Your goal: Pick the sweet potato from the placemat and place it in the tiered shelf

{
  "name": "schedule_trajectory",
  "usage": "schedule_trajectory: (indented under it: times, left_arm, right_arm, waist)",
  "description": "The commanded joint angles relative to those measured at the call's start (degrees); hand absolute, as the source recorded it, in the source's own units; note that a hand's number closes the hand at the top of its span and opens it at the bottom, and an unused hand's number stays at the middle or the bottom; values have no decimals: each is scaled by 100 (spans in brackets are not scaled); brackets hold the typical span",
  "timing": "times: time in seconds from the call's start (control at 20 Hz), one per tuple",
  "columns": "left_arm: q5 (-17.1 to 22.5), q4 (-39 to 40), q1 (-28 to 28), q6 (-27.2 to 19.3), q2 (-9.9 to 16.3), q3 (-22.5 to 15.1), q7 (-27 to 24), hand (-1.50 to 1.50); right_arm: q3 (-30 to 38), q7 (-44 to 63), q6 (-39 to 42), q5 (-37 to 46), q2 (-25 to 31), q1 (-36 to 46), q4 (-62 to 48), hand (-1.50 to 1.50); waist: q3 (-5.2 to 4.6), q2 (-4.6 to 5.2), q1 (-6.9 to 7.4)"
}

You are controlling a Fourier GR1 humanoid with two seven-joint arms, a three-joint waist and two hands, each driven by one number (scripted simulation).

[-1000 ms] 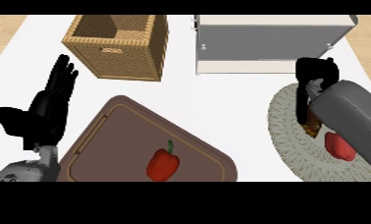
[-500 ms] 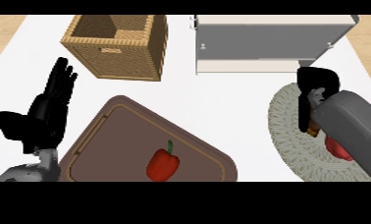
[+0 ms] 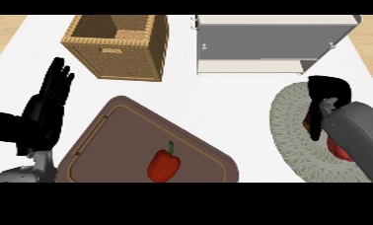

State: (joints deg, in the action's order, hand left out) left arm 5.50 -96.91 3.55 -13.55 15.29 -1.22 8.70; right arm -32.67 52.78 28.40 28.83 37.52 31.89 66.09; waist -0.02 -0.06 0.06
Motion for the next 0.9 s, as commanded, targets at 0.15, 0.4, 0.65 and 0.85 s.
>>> schedule_trajectory:
  times: [0.15, 0.4, 0.65, 0.85]
  left_arm:
    - [-151, 172, 96, 170, -191, 136, -103, 0]
    - [-155, -24, 86, 233, -189, 178, 91, 0]
    - [-439, 105, 216, 101, -372, 89, 98, 0]
    - [-476, 78, 83, 118, -459, 68, 40, 0]
  right_arm:
    - [643, -108, 399, 657, -331, -192, 29, -150]
    - [597, -732, -342, 1297, -749, -310, -1040, -150]
    - [984, -763, 344, 1211, -579, -493, -722, 150]
    - [712, -1392, -83, 1705, -635, -649, -965, 150]
  waist:
    - [1, 4, 5]
    - [4, 13, 40]
    - [2, 6, -2]
    - [4, 9, 10]
